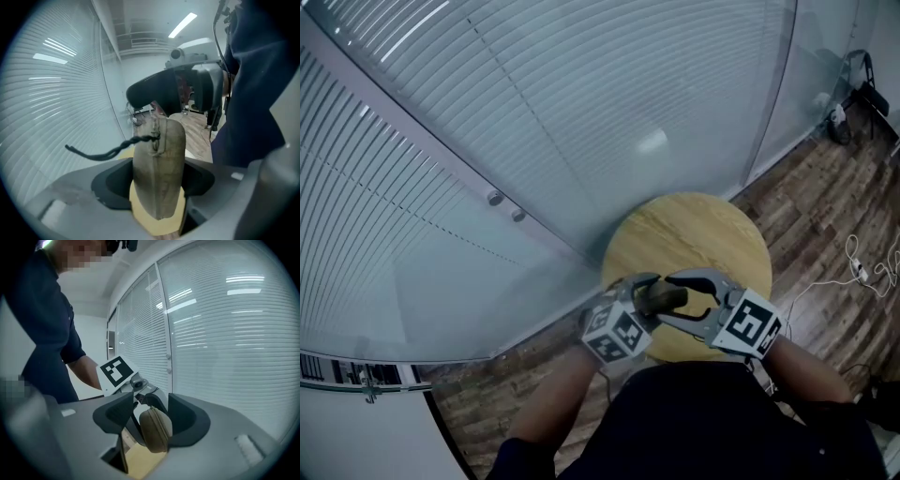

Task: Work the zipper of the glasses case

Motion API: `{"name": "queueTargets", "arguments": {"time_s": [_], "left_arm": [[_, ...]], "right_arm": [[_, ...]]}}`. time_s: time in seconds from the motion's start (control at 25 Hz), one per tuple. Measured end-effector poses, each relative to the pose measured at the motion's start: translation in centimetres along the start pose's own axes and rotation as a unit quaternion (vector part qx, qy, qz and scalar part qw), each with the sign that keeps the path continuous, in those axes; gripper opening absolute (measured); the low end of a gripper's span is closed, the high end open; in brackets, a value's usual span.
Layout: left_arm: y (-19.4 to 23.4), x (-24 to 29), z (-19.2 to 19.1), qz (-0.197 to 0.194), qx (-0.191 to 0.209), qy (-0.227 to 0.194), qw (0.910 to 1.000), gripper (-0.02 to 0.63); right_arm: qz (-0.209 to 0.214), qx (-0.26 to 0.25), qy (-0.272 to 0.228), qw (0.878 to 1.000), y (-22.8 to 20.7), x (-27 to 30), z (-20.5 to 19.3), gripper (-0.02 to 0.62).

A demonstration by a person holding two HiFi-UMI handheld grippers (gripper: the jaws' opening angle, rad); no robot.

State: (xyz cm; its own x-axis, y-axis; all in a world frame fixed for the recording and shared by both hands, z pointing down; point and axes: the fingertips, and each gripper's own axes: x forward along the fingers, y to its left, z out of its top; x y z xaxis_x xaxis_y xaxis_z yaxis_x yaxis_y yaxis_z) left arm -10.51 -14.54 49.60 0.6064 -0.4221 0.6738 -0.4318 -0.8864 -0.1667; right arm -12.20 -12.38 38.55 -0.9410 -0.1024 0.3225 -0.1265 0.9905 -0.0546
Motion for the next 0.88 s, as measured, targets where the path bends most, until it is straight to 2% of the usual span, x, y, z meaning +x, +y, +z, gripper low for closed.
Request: {"name": "queueTargets", "arguments": {"time_s": [0.12, 0.32, 0.6, 0.68, 0.76, 0.88], "left_arm": [[-0.3, 0.0, -0.7, 0.004, 0.021, 0.032, 0.9993, 0.295], [-1.6, 1.2, -1.9, 0.002, 0.042, 0.072, 0.9965, 0.295], [-3.1, 1.2, -1.3, -0.016, 0.072, 0.089, 0.9933, 0.295], [-3.3, 1.5, -1.2, -0.019, 0.074, 0.092, 0.9928, 0.295], [-3.7, 2.1, -1.4, -0.023, 0.071, 0.092, 0.993, 0.295], [-3.9, 2.3, -1.2, -0.026, 0.06, 0.089, 0.9939, 0.295]], "right_arm": [[0.023, 0.017, 0.028, 0.999, 0.5, 1.2, -1.0, 0.232], [0.047, 0.024, 0.037, 0.998, 1.1, 1.7, -2.4, 0.184], [0.067, 0.028, 0.072, 0.995, 2.0, 2.8, -3.0, 0.156], [0.065, 0.033, 0.07, 0.995, 1.9, 2.6, -3.3, 0.134], [0.06, 0.037, 0.065, 0.995, 1.5, 2.2, -3.9, 0.073], [0.06, 0.042, 0.058, 0.996, 1.4, 1.5, -3.8, 0.063]]}}
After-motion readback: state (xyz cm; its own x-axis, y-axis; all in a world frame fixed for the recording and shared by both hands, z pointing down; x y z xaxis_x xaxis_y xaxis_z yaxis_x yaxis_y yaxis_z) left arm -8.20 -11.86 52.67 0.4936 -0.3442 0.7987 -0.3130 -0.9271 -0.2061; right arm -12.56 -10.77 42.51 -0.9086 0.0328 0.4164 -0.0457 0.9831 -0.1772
